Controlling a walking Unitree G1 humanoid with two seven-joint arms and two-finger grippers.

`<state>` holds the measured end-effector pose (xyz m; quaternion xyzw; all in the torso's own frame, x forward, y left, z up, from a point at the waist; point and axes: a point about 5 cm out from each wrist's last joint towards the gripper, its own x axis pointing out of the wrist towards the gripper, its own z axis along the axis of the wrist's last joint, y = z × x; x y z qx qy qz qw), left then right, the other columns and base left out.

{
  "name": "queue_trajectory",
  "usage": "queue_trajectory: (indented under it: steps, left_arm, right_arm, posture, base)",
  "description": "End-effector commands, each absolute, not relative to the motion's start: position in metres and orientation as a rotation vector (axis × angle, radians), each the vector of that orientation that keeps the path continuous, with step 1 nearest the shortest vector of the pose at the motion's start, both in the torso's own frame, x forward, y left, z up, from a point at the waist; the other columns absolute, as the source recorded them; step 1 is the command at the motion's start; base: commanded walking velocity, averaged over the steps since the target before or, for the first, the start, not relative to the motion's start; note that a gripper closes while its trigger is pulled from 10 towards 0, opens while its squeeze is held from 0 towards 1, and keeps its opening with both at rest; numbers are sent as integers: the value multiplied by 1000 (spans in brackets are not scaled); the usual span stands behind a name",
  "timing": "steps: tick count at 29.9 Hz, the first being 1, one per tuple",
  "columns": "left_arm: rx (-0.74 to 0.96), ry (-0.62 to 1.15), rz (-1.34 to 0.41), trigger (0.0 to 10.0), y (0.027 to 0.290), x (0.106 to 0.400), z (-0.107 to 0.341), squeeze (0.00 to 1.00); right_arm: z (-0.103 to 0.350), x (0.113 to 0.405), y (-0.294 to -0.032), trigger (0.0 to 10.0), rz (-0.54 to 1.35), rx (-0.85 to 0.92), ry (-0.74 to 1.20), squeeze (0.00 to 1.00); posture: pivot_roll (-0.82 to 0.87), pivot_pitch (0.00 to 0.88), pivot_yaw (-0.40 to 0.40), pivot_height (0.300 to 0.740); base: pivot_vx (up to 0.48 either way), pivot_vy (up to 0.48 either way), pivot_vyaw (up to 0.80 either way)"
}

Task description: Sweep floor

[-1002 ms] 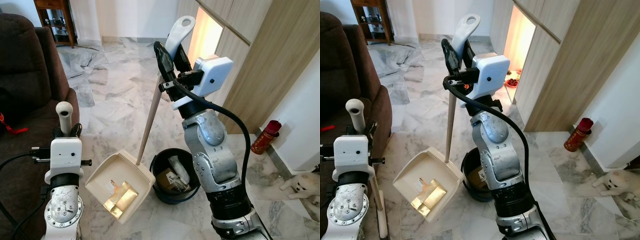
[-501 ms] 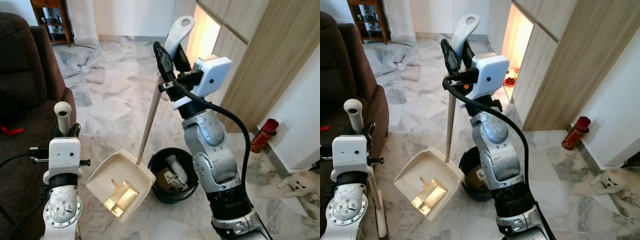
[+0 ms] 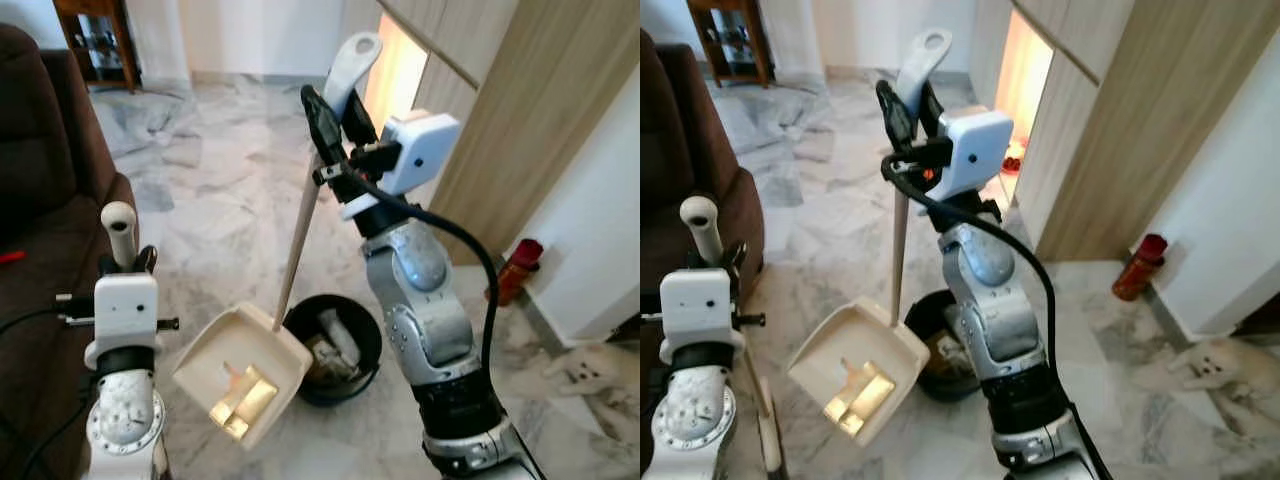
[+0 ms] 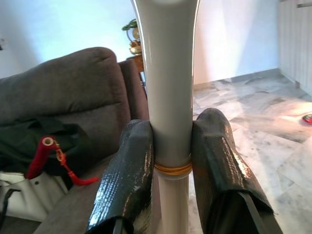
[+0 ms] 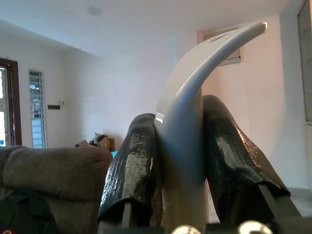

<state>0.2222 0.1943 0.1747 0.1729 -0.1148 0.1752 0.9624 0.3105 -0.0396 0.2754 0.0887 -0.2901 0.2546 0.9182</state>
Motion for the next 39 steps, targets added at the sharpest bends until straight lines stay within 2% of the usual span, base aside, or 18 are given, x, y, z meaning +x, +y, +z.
queue_trajectory:
  steps: [1,17,33,39]
  left_arm:
    - [383,-285,362,10000,193,222,184,0]
    - [385,-290,371,10000,193,223,184,0]
    - [371,-317,386,10000,195,222,189,0]
    - [376,-318,386,10000,195,223,189,0]
  right_arm:
    - [289,306,-38,10000,540,194,-656,0]
    - [290,305,-36,10000,553,192,-659,0]
    - [295,305,-37,10000,547,206,-684,0]
    - [297,304,-37,10000,544,210,-691,0]
  posture:
    - [101,44,-77,740]
    - [103,34,-83,740]
    - [105,45,-85,740]
    - [105,44,-82,740]
  base:
    - [0,0,0]
    - [0,-415,0]
    - [0,0,0]
    - [270,0,0]
